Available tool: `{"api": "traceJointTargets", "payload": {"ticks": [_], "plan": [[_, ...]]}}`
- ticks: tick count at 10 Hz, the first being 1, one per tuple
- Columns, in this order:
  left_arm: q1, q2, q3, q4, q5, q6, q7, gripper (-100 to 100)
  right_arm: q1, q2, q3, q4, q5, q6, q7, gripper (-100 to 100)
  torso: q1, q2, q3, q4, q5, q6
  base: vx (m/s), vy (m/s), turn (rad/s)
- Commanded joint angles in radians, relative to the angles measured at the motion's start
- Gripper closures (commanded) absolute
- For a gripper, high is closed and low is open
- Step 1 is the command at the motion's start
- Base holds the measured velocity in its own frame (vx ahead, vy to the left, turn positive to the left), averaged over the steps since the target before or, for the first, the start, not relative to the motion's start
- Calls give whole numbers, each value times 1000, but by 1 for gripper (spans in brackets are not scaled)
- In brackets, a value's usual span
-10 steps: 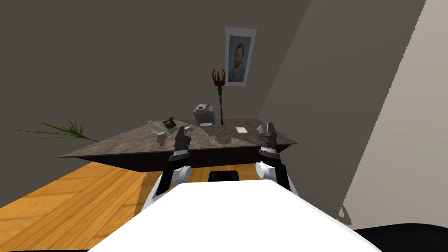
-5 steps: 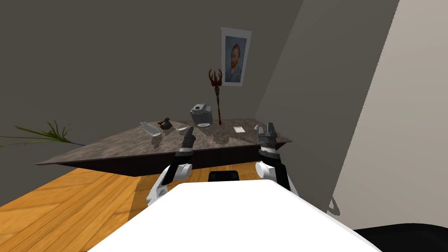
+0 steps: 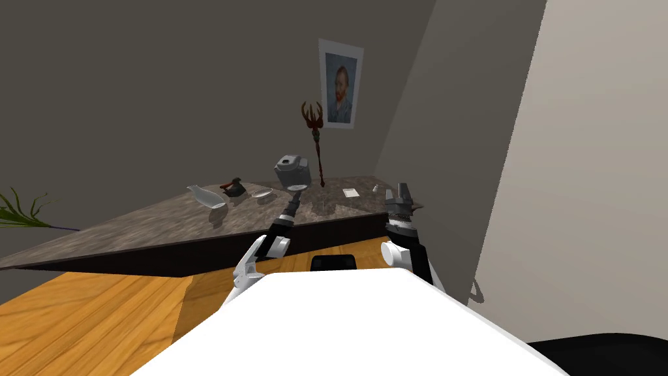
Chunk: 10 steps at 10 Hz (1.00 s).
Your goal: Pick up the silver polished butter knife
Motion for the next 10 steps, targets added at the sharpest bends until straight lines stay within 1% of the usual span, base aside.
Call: {"api": "traceJointTargets", "payload": {"ticks": [1,3,4,5,8,9,10], "plan": [[-33,23,-2,29,-1,20,-2,-100,0,0,0,0,0,0,0,0,0,0,0,0,0,0,2,-40,-28],[-93,70,-29,82,-16,77,-20,-100,0,0,0,0,0,0,0,0,2,0,0,0,0,0,2,-43,-105],[-93,70,-29,82,-16,77,-20,-100,0,0,0,0,0,0,0,0,1,0,0,0,0,0,6,-43,-65],[-122,95,-43,109,-22,107,-28,-100,0,0,0,0,0,0,0,0,1,0,0,0,0,-1,6,-48,-93],[-196,178,-85,188,-26,196,-46,-100,0,0,0,0,0,0,0,0,0,0,0,0,0,0,11,-68,-203],[-196,178,-85,188,-26,199,-46,-100,0,0,0,0,0,0,0,0,0,0,0,0,0,0,7,-43,-51],[-217,209,-99,214,-23,230,-50,-100,0,0,0,0,0,0,0,0,1,0,0,0,0,-1,1,-36,-128]]}}
